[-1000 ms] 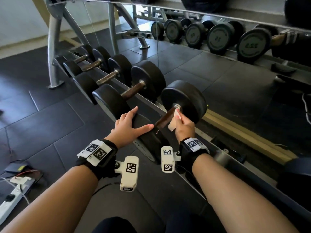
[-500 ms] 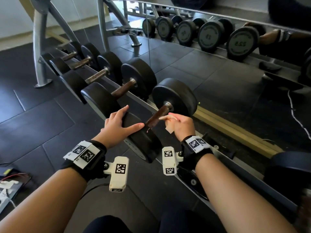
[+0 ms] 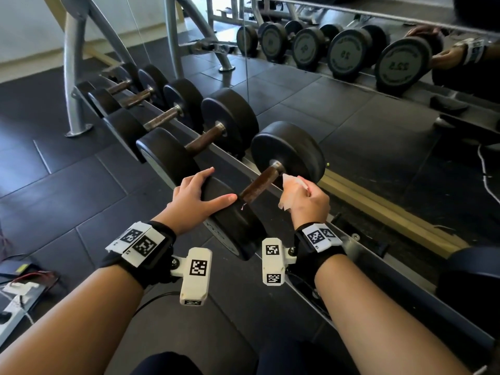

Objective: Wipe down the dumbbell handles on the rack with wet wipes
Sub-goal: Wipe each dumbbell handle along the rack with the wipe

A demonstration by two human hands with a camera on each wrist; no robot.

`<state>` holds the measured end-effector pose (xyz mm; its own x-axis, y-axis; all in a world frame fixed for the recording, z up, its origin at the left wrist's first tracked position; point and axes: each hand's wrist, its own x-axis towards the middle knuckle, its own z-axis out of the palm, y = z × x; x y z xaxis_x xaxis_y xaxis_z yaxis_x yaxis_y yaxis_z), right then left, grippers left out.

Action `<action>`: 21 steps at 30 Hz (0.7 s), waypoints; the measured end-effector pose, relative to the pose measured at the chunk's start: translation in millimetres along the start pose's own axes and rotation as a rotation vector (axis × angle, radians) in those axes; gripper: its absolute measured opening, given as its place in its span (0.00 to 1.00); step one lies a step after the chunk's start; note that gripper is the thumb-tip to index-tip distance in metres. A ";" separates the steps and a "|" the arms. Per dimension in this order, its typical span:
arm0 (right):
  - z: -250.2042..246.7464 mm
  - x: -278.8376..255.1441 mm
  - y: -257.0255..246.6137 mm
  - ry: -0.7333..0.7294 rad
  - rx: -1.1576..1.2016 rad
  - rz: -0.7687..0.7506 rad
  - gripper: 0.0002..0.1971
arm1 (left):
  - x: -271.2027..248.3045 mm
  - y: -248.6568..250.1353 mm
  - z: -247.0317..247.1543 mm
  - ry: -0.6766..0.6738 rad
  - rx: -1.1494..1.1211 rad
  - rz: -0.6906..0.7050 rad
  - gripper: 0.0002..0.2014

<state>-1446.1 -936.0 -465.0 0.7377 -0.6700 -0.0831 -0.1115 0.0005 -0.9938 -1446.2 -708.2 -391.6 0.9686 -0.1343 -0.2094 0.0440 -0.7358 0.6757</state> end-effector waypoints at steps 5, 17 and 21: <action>11.5 -12.9 -0.4 -0.170 0.086 -0.057 0.07 | 0.5 -0.9 1.0 0.001 -0.015 0.001 0.53; 9.2 -32.2 3.3 -0.652 -0.052 0.010 0.11 | 2.2 -1.1 2.6 0.028 -0.038 0.006 0.51; 1.9 -10.0 -2.1 -0.407 -0.013 -0.043 0.12 | 1.5 -0.8 3.2 0.015 -0.041 0.008 0.51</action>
<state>-1452.0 -927.8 -462.3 0.9449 -0.3206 -0.0667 -0.0812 -0.0321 -0.9962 -1445.6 -709.9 -394.7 0.9725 -0.1295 -0.1934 0.0463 -0.7067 0.7060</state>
